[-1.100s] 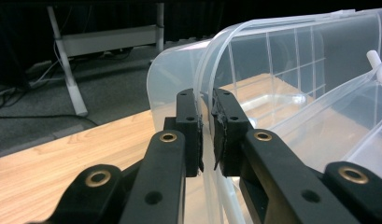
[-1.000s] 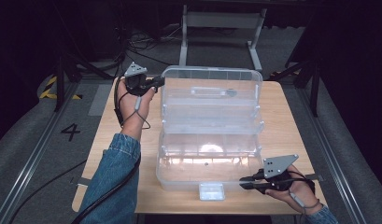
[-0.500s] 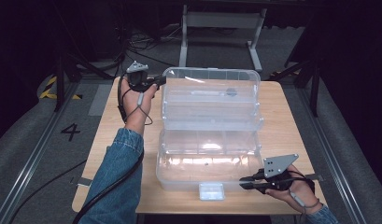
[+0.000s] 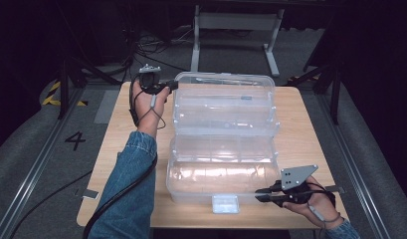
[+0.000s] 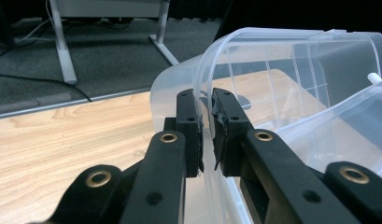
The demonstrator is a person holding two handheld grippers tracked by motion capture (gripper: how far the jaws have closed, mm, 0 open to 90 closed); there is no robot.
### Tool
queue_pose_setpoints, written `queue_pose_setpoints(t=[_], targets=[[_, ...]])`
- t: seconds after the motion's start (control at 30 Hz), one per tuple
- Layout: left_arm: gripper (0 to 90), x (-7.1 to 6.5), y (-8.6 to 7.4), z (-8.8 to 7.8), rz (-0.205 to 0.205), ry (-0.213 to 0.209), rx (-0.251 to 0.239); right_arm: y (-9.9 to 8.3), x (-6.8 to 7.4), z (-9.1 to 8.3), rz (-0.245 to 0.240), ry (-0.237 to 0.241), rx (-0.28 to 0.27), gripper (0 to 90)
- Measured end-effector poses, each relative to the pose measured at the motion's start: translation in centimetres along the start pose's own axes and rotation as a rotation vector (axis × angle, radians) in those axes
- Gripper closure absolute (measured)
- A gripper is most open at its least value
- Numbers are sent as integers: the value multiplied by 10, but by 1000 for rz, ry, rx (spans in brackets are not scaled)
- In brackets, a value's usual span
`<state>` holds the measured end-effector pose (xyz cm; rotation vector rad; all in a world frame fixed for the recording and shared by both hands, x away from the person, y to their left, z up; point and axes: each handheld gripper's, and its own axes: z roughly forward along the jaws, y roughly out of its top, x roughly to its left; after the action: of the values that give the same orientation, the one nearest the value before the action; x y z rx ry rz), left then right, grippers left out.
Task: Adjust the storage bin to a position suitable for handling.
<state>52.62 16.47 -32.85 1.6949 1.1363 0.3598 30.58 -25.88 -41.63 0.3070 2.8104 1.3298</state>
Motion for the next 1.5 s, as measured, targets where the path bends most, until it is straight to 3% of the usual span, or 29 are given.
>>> queue_pose_setpoints(t=[0.43,0.6,1.0,1.5], targets=[[820,10,0,13,-44,-4,46,1,-1,0,7,9,4,809],[819,16,0,24,-92,14,109,1,-1,0,5,8,8,808],[812,26,-7,39,-146,38,174,3,-1,1,7,4,26,807],[803,33,-14,52,-175,51,216,5,1,1,10,-15,42,804]])
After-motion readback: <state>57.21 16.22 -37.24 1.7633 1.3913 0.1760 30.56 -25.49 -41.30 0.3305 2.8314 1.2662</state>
